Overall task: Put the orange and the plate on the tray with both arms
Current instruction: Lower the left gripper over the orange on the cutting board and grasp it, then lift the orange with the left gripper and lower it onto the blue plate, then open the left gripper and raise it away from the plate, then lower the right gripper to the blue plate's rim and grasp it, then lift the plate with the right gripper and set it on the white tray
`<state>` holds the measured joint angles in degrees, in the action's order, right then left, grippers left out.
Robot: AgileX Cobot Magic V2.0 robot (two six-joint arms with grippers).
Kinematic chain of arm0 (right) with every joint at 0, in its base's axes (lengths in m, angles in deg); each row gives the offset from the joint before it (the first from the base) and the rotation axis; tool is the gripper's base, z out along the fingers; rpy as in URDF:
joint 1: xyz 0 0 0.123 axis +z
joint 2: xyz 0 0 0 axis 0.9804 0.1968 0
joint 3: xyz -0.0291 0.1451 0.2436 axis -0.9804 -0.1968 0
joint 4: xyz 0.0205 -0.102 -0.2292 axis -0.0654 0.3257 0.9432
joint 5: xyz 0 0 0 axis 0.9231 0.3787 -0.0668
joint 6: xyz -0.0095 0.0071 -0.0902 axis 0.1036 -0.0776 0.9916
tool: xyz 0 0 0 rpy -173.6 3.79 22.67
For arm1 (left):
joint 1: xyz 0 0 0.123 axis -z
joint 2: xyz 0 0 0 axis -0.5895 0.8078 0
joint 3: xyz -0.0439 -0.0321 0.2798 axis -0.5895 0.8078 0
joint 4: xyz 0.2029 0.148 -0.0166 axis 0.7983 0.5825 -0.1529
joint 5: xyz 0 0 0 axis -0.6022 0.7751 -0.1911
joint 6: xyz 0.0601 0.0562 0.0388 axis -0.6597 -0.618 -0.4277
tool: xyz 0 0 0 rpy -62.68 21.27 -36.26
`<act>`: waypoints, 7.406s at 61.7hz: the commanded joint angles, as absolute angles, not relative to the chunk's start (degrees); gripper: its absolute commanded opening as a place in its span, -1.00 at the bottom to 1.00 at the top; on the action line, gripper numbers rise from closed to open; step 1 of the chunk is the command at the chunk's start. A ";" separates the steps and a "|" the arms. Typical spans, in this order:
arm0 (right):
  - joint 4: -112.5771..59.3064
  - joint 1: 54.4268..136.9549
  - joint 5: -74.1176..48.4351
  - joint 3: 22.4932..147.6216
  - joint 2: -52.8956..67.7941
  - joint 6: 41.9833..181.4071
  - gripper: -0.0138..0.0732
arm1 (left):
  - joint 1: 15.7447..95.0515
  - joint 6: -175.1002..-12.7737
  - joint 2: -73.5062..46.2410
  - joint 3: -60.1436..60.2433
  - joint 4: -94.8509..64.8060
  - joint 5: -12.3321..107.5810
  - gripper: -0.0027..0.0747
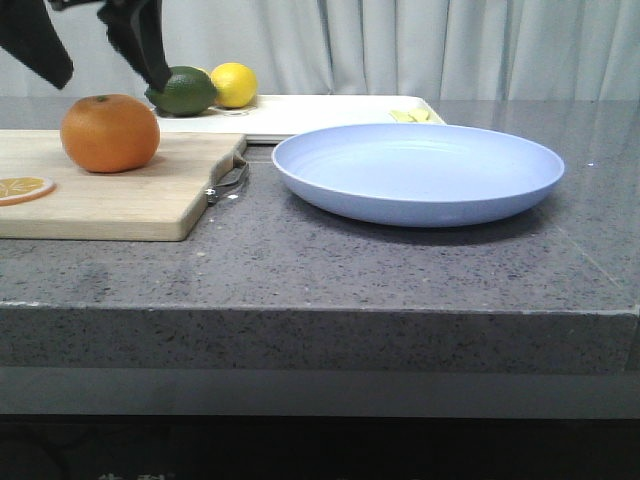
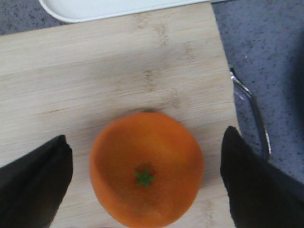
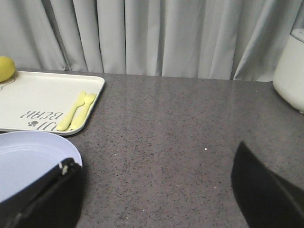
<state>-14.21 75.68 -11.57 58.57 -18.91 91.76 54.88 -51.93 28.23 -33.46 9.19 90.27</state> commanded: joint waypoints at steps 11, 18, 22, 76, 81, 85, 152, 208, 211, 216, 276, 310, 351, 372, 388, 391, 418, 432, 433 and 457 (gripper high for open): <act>-14.26 75.40 -16.61 60.88 -18.57 92.24 0.79 | 55.28 -51.92 29.85 -35.97 9.21 90.82 0.63; -14.26 75.40 -16.61 60.88 -18.57 92.24 0.79 | 55.28 -51.92 31.08 -35.97 8.85 92.20 0.63; -14.26 75.40 -16.61 60.88 -18.57 92.24 0.79 | 55.28 -51.92 31.50 -35.97 8.85 92.96 0.62; -14.26 75.40 -15.79 60.83 -18.13 92.24 0.79 | 75.02 -53.21 36.50 -47.46 3.69 76.39 -0.48; -14.26 75.40 -15.79 60.83 -18.13 92.24 0.79 | 77.06 -53.21 39.06 -47.46 4.15 73.97 -0.48; -14.26 75.40 -15.79 60.83 -18.13 92.24 0.79 | 77.90 -53.21 40.46 -47.46 4.24 72.38 -0.42; -14.26 75.40 -15.79 60.83 -18.13 92.24 0.79 | 78.62 -53.57 42.49 -69.01 4.86 96.00 -0.97; -14.26 75.45 -13.49 60.83 -18.05 92.24 0.79 | 64.78 -49.78 23.53 -52.70 12.43 103.89 -0.98; -14.26 75.51 -13.11 60.83 -17.98 92.24 0.79 | 61.94 -49.20 20.35 -48.60 12.43 101.73 -0.98; -14.26 75.51 -12.75 60.87 -17.30 92.24 0.79 | 58.22 -48.64 15.29 -41.45 12.43 97.78 -0.98; -18.01 88.62 -4.16 77.38 14.04 92.19 0.79 | 44.93 -47.05 -55.22 29.66 12.04 60.12 -0.98; -24.39 86.04 1.03 92.75 40.31 88.09 0.78 | 44.93 -47.25 -58.89 31.20 12.04 58.16 -0.98; -29.22 86.03 6.51 95.11 41.69 88.09 -0.82 | 44.93 -47.25 -58.89 31.20 12.04 58.16 -0.98; -37.25 86.03 14.35 111.68 48.25 88.09 -0.82 | 44.93 -47.25 -58.89 31.20 12.04 58.16 -0.98; -40.87 86.10 18.46 133.32 60.32 88.09 -0.82 | 44.93 -47.25 -58.89 31.20 12.04 58.16 -0.98; -40.87 86.26 19.31 139.41 63.92 88.09 -0.82 | 44.93 -47.25 -58.89 31.20 12.04 58.16 -0.98; -40.70 86.00 26.98 190.29 96.27 74.99 -0.82 | 44.93 -47.25 -58.89 31.20 12.04 58.16 -0.98; -40.70 86.11 22.53 191.55 98.88 74.54 -0.82 | 44.93 -47.25 -58.89 31.20 12.04 58.16 -0.98; -40.70 86.11 22.15 191.55 98.87 74.60 -0.82 | 44.93 -47.25 -58.89 31.20 12.04 58.16 -0.98; -40.93 87.02 20.94 191.55 98.87 75.29 -0.05 | 44.93 -47.25 -58.89 31.20 12.04 58.16 -0.98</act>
<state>-38.37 86.54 25.36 189.18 103.57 74.47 45.12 -47.65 -59.48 32.73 12.22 62.80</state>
